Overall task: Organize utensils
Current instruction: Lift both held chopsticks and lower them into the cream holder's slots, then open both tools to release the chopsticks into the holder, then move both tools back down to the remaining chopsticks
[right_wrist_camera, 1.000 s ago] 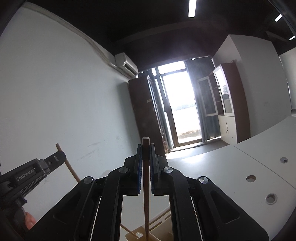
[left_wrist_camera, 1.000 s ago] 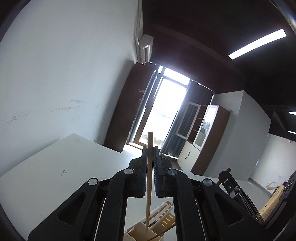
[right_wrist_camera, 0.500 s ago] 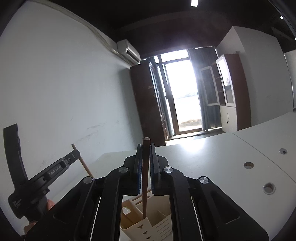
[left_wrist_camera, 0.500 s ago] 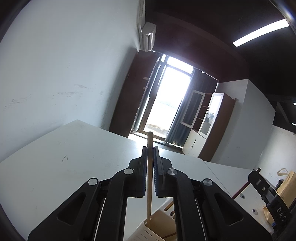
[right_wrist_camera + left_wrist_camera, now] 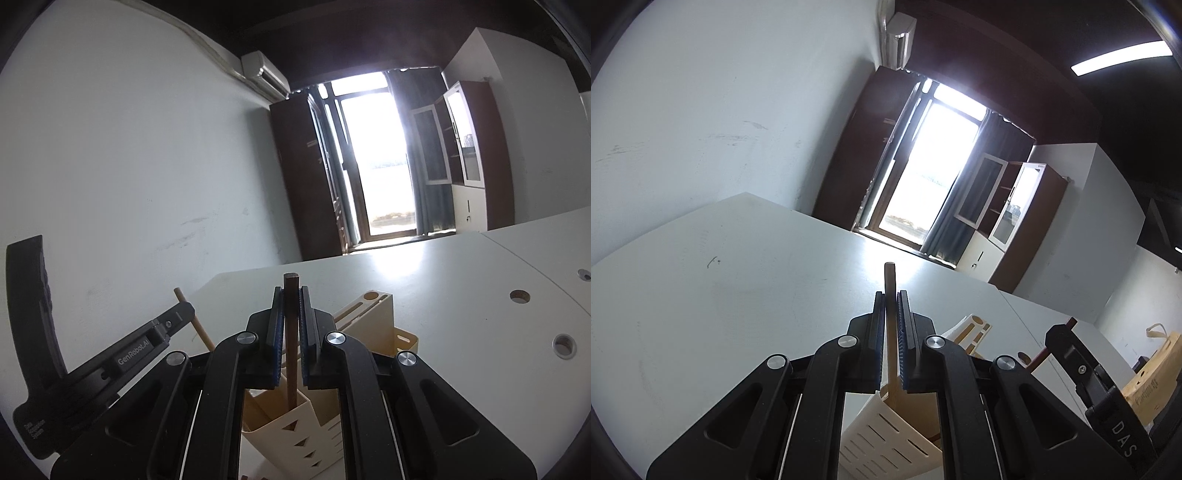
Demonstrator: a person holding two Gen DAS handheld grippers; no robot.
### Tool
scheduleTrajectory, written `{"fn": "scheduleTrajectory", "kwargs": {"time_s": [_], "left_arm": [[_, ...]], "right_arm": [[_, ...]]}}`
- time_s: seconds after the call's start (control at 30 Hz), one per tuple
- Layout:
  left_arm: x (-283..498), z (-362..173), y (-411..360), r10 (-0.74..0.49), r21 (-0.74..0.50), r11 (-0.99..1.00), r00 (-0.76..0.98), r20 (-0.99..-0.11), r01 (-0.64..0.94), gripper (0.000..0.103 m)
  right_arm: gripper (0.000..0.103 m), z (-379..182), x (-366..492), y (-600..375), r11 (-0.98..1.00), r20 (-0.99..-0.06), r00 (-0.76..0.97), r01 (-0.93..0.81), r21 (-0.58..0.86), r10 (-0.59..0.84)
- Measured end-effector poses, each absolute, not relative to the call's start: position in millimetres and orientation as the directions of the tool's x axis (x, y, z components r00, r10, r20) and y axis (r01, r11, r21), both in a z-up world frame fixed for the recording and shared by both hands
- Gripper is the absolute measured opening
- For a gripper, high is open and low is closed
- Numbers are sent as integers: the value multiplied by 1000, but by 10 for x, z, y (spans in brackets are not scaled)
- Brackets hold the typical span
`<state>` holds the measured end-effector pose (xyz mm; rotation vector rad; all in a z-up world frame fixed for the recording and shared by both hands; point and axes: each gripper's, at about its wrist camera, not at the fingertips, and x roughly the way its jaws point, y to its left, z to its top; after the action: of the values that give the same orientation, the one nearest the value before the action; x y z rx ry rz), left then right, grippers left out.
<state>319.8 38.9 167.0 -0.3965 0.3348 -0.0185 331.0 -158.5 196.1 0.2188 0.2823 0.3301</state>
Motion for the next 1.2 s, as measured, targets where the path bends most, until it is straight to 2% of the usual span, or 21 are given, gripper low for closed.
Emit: {"fn": "scheduleTrajectory", "kwargs": {"time_s": [0.2, 0.23, 0.27, 0.33, 0.43, 0.57, 0.7, 0.73, 0.77, 0.83, 0.93, 1.2], "left_arm": [[3057, 1575, 326, -20, -309, 947, 949, -314, -82, 7], [3032, 1575, 328, -8, -301, 949, 949, -315, -91, 12], [3011, 1577, 342, -1, -300, 949, 949, -315, -98, 22], [2951, 1578, 393, 10, -308, 945, 950, -311, -111, 34], [2894, 1615, 462, 18, -311, 943, 953, -303, -117, 39], [2812, 1674, 540, 29, -303, 945, 956, -292, -121, 63], [2721, 1690, 624, 7, -314, 944, 955, -297, -104, 79], [2692, 1684, 644, 0, -314, 944, 954, -300, -98, 86], [2658, 1679, 658, -9, -312, 946, 954, -300, -90, 92], [2585, 1656, 686, -22, -288, 955, 953, -303, -70, 96], [2455, 1601, 705, -25, -229, 972, 953, -302, -47, 97], [2181, 1451, 800, -62, -146, 989, 938, -340, 12, 97]], "right_arm": [[8, 1951, 3278, -1576, 912, -222, 897, -328, 246, 383], [8, 1966, 3286, -1578, 912, -224, 895, -334, 240, 387], [8, 1986, 3299, -1580, 911, -227, 893, -338, 235, 390], [8, 1990, 3308, -1585, 907, -230, 887, -348, 237, 401], [8, 2004, 3316, -1604, 904, -233, 883, -354, 239, 407], [9, 2018, 3296, -1608, 909, -225, 889, -352, 222, 399], [9, 2055, 3221, -1655, 906, -213, 889, -360, 222, 405], [14, 2069, 3183, -1675, 906, -205, 892, -359, 223, 404], [24, 2093, 3145, -1700, 908, -195, 896, -356, 220, 399], [39, 2148, 3041, -1764, 913, -166, 908, -348, 214, 385], [40, 2227, 2873, -1868, 918, -133, 918, -345, 195, 374], [60, 2375, 2352, -2180, 929, -57, 934, -341, 141, 352]]}}
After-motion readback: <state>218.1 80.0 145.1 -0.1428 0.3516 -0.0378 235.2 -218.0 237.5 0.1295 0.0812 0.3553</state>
